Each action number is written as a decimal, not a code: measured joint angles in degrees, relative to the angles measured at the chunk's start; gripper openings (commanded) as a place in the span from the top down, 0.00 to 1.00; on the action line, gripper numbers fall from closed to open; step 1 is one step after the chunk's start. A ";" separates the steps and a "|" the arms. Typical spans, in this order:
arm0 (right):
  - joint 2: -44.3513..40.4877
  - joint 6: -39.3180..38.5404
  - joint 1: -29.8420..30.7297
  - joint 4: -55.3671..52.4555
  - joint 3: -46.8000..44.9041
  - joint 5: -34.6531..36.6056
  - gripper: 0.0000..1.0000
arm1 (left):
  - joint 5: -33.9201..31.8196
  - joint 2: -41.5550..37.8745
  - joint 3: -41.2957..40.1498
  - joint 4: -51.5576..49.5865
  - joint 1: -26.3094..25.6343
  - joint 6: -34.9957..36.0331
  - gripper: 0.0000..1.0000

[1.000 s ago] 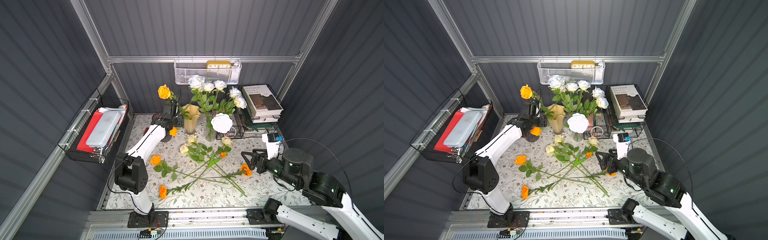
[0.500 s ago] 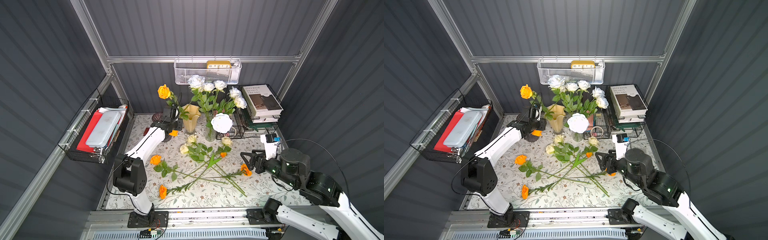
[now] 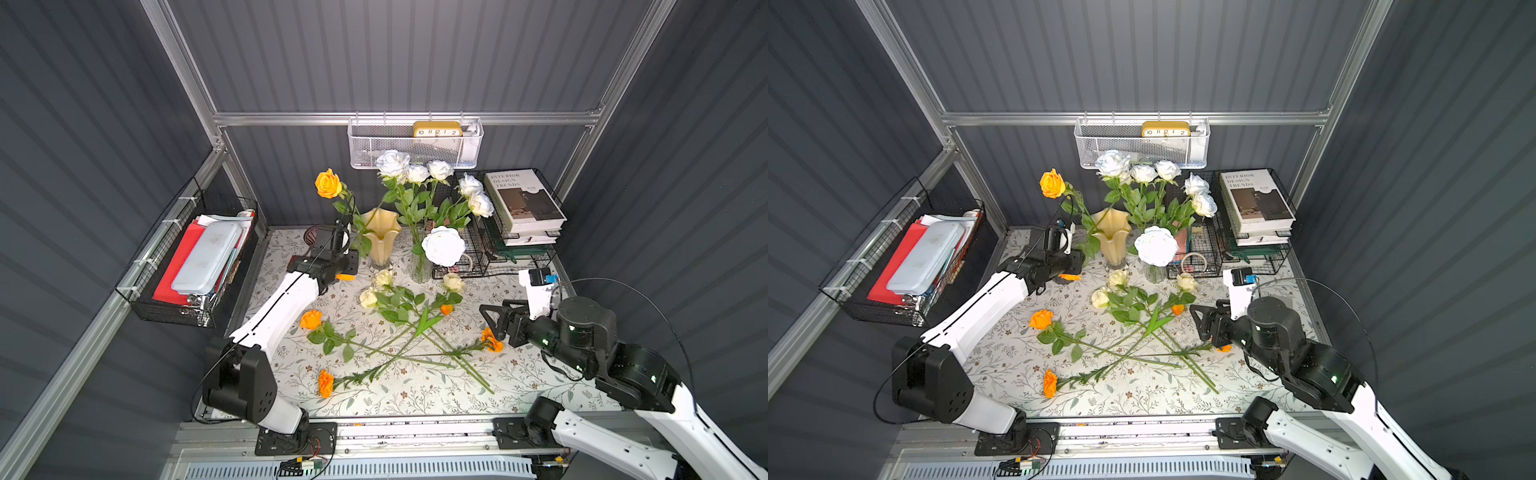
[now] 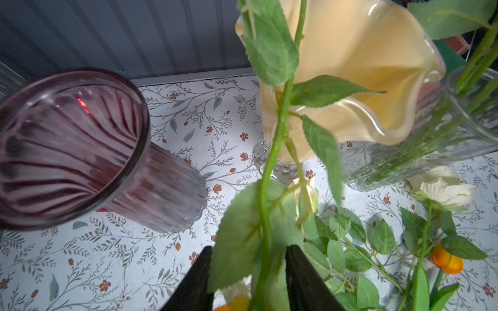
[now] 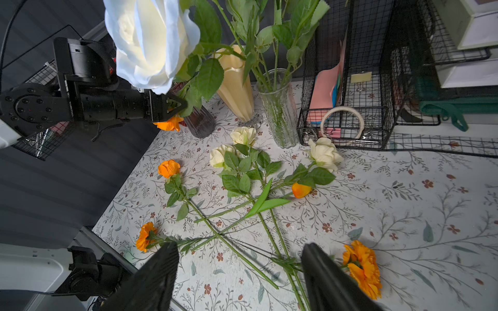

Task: Arrange the flowers in different vases according to their colors
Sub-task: Adjust the flower in the vase.

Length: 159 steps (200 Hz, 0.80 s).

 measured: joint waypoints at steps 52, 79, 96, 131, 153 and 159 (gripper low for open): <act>0.00 0.00 0.00 0.31 -0.26 -0.59 0.23 | 2.10 -5.09 -4.98 -1.97 0.00 -2.82 0.53; -0.52 0.04 -0.04 0.33 -0.46 -1.20 0.23 | 5.11 -11.02 -7.63 -5.07 -0.02 -6.32 0.50; -0.48 0.07 -0.20 0.61 -0.55 -2.34 0.23 | 6.73 -15.26 -8.31 -7.65 -1.07 -9.42 0.45; 2.43 0.11 -0.24 1.77 -0.59 -5.51 0.23 | 9.57 -20.57 -7.45 -11.63 -3.02 -14.43 0.40; 5.55 0.02 -0.28 3.69 -0.74 -9.22 0.23 | 9.55 -22.99 -6.38 -13.35 -3.02 -16.26 0.35; 6.47 -0.07 -0.31 4.57 -0.96 -10.95 0.23 | 9.53 -23.76 -6.14 -13.42 -3.02 -16.46 0.33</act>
